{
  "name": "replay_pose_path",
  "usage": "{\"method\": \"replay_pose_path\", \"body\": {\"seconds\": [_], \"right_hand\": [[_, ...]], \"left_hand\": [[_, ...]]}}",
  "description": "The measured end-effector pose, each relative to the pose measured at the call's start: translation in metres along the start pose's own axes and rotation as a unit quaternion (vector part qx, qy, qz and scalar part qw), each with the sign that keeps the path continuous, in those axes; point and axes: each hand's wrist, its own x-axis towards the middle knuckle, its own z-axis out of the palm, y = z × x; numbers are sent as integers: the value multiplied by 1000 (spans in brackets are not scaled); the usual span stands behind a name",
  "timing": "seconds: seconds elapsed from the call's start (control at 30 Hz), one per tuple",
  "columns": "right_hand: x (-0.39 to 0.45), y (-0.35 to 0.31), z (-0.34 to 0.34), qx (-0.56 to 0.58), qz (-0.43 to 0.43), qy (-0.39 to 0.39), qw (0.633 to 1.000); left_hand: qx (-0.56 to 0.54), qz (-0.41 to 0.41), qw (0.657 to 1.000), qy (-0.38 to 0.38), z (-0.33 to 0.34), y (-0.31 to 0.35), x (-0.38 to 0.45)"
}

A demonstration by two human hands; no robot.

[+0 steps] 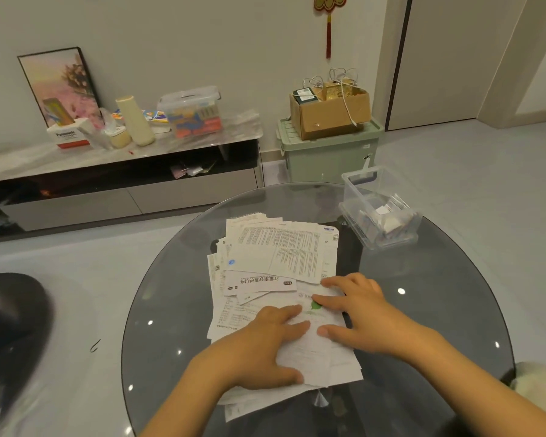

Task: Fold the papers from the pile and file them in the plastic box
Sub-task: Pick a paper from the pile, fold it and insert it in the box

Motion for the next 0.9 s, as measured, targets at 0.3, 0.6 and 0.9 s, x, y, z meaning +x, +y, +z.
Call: {"method": "replay_pose_path", "body": {"seconds": [0.3,0.6,0.9], "right_hand": [[-3,-7,-6,55,-46,42,997],[-11,-8,-15,158,-69,-43,984],[-7,-8,-9,190,11,31,981]], "left_hand": [[15,4,1000,18,5,-1,3],[-32,23,995,90,4,-2,5],[-140,-14,968,210,3,0,11]]}}
